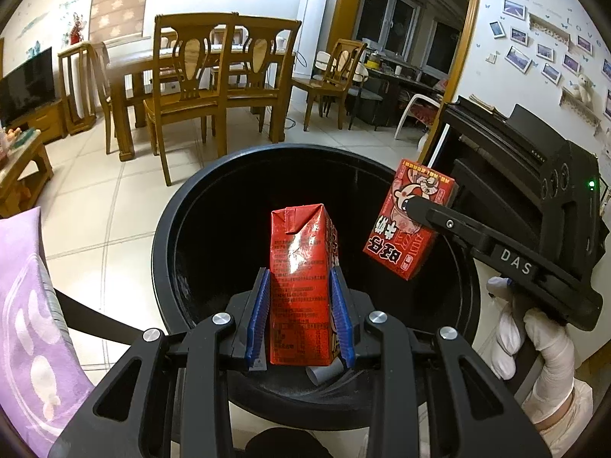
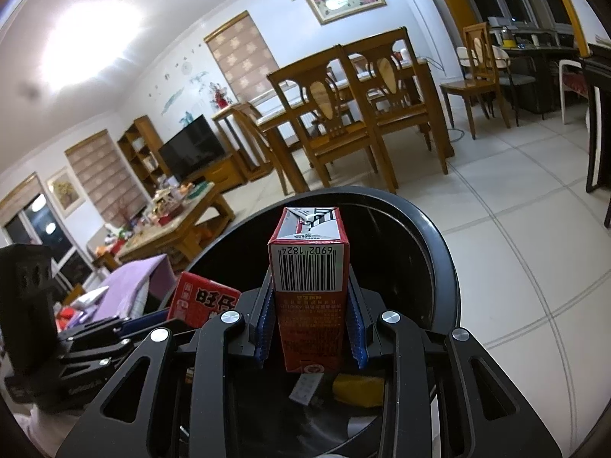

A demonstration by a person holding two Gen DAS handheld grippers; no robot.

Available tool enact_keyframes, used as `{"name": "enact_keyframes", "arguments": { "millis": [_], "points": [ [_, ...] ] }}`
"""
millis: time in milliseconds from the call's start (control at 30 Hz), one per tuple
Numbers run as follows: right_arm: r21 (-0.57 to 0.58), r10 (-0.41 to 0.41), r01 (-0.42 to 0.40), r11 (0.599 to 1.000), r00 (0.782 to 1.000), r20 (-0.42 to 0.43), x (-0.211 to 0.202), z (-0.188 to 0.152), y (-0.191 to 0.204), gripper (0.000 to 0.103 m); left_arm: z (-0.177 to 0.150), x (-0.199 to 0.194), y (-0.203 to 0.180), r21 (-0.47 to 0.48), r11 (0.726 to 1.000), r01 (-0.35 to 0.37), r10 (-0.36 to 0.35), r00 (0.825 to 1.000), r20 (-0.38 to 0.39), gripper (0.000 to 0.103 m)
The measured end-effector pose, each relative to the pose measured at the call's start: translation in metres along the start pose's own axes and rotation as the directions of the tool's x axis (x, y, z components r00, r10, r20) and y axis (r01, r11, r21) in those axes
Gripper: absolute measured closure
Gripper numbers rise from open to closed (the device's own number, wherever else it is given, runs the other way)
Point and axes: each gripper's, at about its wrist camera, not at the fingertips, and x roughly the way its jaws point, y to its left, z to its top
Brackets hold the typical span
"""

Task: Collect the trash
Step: 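Open both tools to drop the red boxes into the bin, then move both tools back over the table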

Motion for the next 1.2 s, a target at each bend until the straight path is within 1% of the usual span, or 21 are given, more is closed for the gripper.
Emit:
{"name": "enact_keyframes", "arguments": {
  "millis": [100, 233, 400, 600, 667, 700, 733, 767, 900, 933, 967, 1000, 1067, 1100, 1133, 1167, 1200],
  "points": [
    [-0.002, -0.006, 0.006, 1.000, 1.000, -0.009, 0.003, -0.001, 0.001, 0.070, -0.002, 0.005, 0.003, -0.002, 1.000, 0.002, -0.002, 1.000, -0.027, 0.072],
    [-0.010, -0.018, 0.017, 1.000, 1.000, -0.019, 0.007, 0.002, 0.002, 0.070, -0.005, 0.009, 0.004, -0.005, 1.000, 0.005, -0.006, 0.999, -0.044, 0.072],
    [-0.017, -0.032, 0.032, 0.999, 0.999, -0.025, 0.012, 0.002, 0.006, 0.070, -0.007, 0.010, 0.006, -0.009, 1.000, 0.004, -0.005, 0.999, -0.050, 0.072],
    [-0.016, -0.036, 0.035, 0.999, 0.999, -0.028, 0.015, 0.000, 0.010, 0.069, -0.004, 0.007, 0.005, -0.021, 1.000, 0.020, -0.021, 0.999, -0.050, 0.071],
    [-0.019, -0.036, 0.035, 0.999, 0.999, -0.026, 0.015, -0.001, 0.012, 0.066, -0.004, 0.004, 0.005, -0.022, 0.999, 0.029, -0.030, 0.998, -0.046, 0.071],
    [-0.021, -0.037, 0.037, 0.999, 0.999, -0.023, 0.015, -0.001, 0.015, 0.061, -0.004, 0.003, 0.004, -0.023, 0.999, 0.032, -0.033, 0.999, -0.043, 0.070],
    [-0.022, -0.035, 0.034, 0.999, 0.999, -0.020, 0.015, -0.001, 0.018, 0.055, -0.003, 0.001, 0.004, -0.022, 0.999, 0.035, -0.036, 0.999, -0.037, 0.070],
    [-0.019, -0.037, 0.036, 0.999, 0.999, -0.016, 0.015, -0.002, 0.020, 0.044, -0.003, 0.000, 0.003, -0.019, 0.999, 0.039, -0.040, 0.999, -0.034, 0.070],
    [-0.024, -0.036, 0.036, 0.999, 0.999, 0.003, 0.011, 0.001, 0.029, 0.043, -0.005, -0.010, 0.005, -0.024, 0.999, 0.046, -0.046, 0.999, -0.016, 0.069],
    [-0.026, -0.034, 0.035, 0.999, 0.999, 0.007, 0.011, 0.002, 0.033, 0.043, -0.006, -0.012, 0.006, -0.031, 0.998, 0.046, -0.047, 0.999, -0.015, 0.064],
    [-0.029, -0.033, 0.033, 0.999, 0.999, 0.010, 0.010, 0.002, 0.036, 0.041, -0.007, -0.016, 0.008, -0.040, 0.998, 0.042, -0.043, 0.999, -0.012, 0.052],
    [-0.031, -0.032, 0.033, 0.999, 0.999, 0.013, 0.009, 0.003, 0.037, 0.035, -0.007, -0.020, 0.010, -0.045, 0.998, 0.036, -0.036, 0.999, -0.008, 0.033],
    [-0.038, -0.028, 0.028, 0.999, 0.999, 0.023, 0.008, 0.003, 0.045, 0.033, -0.008, -0.031, 0.014, -0.049, 0.999, 0.018, -0.017, 1.000, 0.016, 0.018],
    [-0.041, -0.023, 0.024, 0.999, 0.999, 0.023, 0.008, 0.004, 0.049, 0.030, -0.010, -0.040, 0.017, -0.046, 0.999, 0.009, -0.008, 1.000, 0.030, 0.013],
    [-0.046, -0.017, 0.018, 0.999, 1.000, 0.022, 0.008, 0.004, 0.054, 0.028, -0.011, -0.045, 0.018, -0.046, 0.999, 0.007, -0.005, 0.999, 0.033, 0.010],
    [-0.050, -0.011, 0.013, 0.999, 1.000, 0.022, 0.008, 0.005, 0.058, 0.023, -0.014, -0.053, 0.023, -0.049, 0.999, 0.005, -0.003, 0.999, 0.036, 0.006],
    [-0.055, -0.001, 0.002, 0.999, 1.000, 0.022, 0.010, 0.005, 0.066, 0.021, -0.016, -0.060, 0.027, -0.053, 0.999, 0.000, 0.002, 0.999, 0.041, 0.005]
  ]
}}
